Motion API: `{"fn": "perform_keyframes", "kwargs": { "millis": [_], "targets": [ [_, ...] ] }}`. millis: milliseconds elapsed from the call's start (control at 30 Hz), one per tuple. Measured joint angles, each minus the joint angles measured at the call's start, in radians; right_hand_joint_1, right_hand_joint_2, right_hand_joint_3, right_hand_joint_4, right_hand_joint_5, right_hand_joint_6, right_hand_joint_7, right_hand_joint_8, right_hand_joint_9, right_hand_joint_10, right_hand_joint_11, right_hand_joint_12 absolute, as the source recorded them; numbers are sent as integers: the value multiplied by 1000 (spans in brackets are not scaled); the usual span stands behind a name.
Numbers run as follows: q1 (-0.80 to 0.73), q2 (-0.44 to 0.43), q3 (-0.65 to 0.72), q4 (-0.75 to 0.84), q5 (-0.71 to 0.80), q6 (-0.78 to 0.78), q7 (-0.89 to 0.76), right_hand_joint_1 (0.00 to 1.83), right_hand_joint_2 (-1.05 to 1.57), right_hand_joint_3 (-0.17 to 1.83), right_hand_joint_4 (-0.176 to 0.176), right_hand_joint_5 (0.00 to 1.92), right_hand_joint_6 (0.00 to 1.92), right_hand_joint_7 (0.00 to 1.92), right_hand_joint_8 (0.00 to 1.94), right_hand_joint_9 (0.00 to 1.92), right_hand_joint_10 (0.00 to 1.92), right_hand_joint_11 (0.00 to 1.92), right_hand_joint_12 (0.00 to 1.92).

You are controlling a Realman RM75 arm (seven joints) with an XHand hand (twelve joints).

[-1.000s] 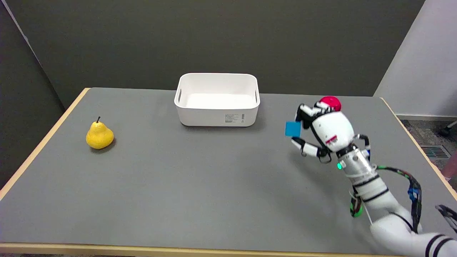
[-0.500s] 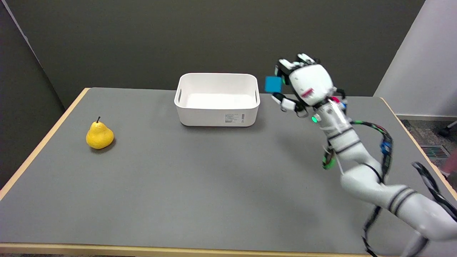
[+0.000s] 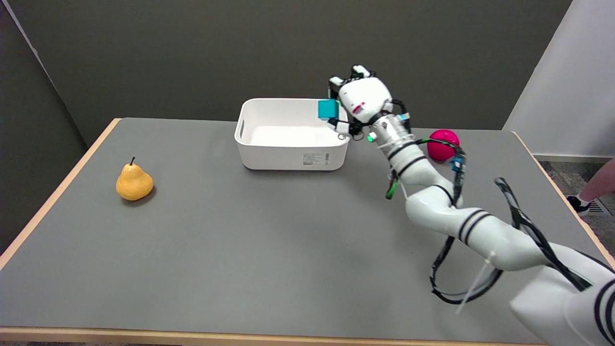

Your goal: Place the cube in the box.

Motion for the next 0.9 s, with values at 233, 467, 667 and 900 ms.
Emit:
{"fn": "perform_keyframes", "kwargs": {
  "millis": [233,467,667,900],
  "targets": [
    [82,-58,-43,-83,1,-67,-11,901,1168,334,40,615,1583,747,1361,767,1684,155,1921],
    [115,-87,-65,-102,54,-116,-1,263,608,787,70,-1,3,-1,-1,-1,-1,-1,158],
    [117,-88,-70,-71,119,-144,26,261,557,864,66,-1,-1,-1,-1,-1,-1,-1,-1],
    [80,-60,-60,31,165,-158,44,248,567,861,62,-1,4,-1,-1,-1,-1,-1,4]
  ]
}}
